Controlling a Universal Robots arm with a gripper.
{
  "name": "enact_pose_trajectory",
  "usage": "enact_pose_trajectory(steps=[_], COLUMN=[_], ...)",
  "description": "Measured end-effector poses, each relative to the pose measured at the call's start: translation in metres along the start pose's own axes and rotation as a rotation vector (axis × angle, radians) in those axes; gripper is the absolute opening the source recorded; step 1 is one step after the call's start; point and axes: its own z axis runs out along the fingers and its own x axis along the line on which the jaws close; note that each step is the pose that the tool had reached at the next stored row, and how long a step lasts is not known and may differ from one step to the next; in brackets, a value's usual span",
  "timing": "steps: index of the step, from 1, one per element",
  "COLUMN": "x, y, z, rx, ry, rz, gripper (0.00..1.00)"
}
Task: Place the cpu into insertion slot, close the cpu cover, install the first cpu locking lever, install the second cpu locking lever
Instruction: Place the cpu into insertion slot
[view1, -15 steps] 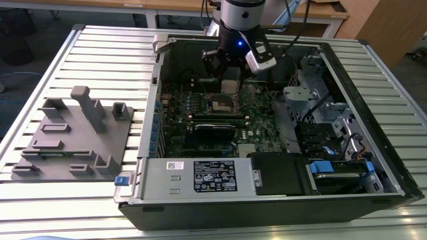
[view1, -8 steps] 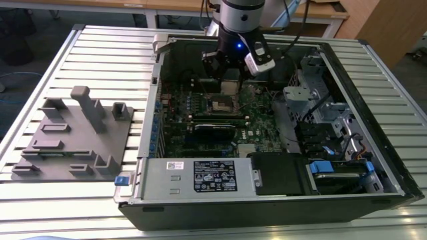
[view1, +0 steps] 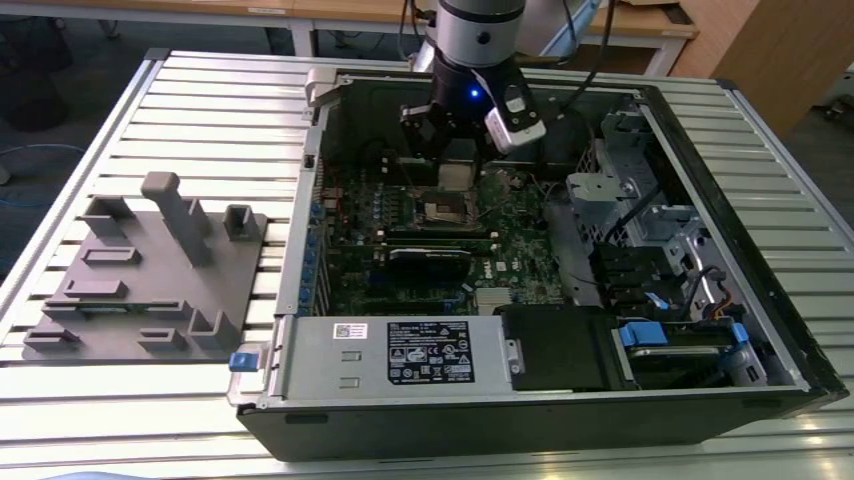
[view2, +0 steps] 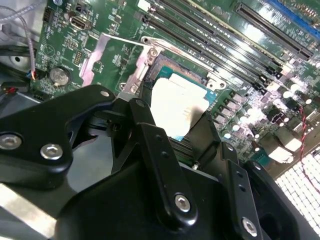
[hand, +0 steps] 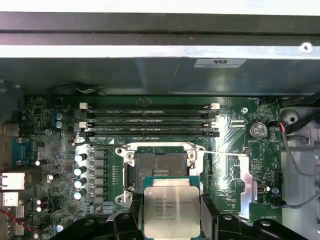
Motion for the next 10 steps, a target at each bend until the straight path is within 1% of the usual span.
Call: enact_pose_trajectory(steps=[7,10], x=[0.0036,0.0047], y=[0.0002,0.0001], z=[0.0032,0.0037], rx=[-0.0002,0.0001], ry=[-0.0001,0.0001], rz=[0.000,0.000], gripper=[0.54,0.54])
